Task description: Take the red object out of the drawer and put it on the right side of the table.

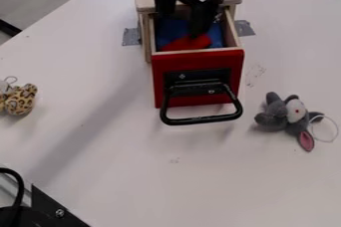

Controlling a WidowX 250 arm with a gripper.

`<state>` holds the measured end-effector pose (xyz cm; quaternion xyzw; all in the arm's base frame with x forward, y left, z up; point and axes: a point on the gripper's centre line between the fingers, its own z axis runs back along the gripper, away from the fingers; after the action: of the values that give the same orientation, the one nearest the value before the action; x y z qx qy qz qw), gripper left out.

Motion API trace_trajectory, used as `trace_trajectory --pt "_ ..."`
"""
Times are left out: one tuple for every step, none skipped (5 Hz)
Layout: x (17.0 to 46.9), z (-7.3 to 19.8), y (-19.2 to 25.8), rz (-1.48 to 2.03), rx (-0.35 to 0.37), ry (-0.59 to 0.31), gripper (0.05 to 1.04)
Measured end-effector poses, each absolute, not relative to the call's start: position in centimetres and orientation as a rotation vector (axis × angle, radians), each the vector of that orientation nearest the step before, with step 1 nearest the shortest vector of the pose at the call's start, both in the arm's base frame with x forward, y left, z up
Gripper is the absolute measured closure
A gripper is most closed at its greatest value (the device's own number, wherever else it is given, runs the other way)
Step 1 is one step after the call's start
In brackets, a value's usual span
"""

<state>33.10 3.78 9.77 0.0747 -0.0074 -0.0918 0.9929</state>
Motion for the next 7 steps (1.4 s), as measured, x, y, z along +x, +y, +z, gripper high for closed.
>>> trace_trajectory --pt "33.4 8.7 3.9 -0.170 0.170 -0.007 0.085" --pt "33.6 7.9 4.0 -0.146 0.175 0.001 0.085" --pt "34.1 7.5 3.9 -0.133 0.173 0.003 0.085" --pt "34.7 7.5 3.1 -0.136 0.173 -0.004 0.085" --pt "34.9 7.2 2.5 -0.132 0.172 -0.012 0.085" --pt "35.0 7.0 2.1 -0.138 0.178 -0.014 0.085" --pt "35.3 7.1 2.2 -0.135 0.188 -0.034 0.085"
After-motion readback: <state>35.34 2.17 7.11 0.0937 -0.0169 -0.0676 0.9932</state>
